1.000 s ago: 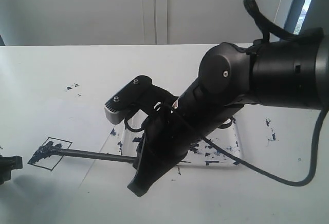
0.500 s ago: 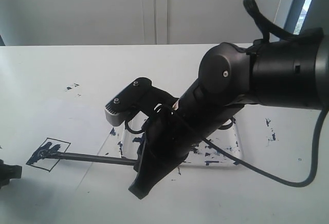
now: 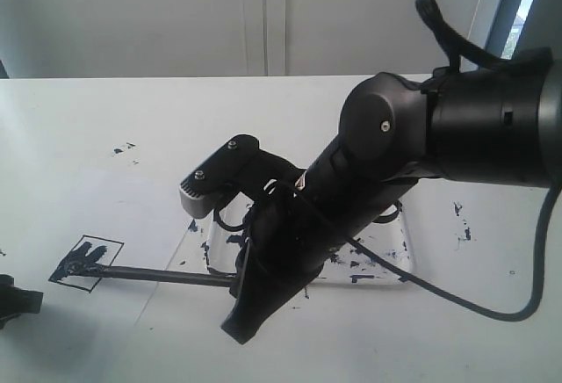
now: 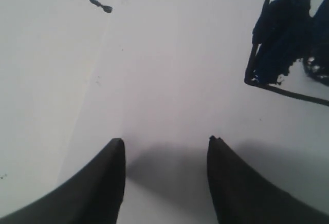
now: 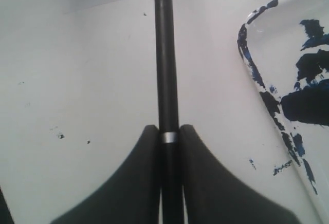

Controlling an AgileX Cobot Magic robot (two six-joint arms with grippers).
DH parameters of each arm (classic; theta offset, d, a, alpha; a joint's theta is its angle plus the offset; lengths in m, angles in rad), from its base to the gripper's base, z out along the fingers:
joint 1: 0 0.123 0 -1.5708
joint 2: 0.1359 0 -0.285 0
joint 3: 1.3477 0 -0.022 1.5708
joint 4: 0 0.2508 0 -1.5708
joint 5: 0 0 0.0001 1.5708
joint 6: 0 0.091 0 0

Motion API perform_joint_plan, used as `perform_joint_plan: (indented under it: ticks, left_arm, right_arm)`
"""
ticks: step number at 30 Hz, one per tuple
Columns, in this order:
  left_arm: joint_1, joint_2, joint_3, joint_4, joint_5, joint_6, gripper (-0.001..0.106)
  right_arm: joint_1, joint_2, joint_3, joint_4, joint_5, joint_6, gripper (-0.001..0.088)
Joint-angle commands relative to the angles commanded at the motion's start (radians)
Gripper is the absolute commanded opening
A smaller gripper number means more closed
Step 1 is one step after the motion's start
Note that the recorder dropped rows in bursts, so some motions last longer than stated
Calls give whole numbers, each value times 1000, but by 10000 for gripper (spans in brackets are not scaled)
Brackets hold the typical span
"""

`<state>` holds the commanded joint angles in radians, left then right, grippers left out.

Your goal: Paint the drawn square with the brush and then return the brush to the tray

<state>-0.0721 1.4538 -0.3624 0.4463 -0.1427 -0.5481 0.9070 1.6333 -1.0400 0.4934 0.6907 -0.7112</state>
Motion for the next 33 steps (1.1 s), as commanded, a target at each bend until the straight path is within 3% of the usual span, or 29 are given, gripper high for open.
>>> perform_joint_plan:
  ticks: [19,33]
  left_arm:
    - [0,0,0,-2,0,0,536]
    - [0,0,0,-2,7,0,536]
  right_arm:
    - [0,10,2,-12,-23,0,0]
    - [0,37,2,-184,-72,150,0]
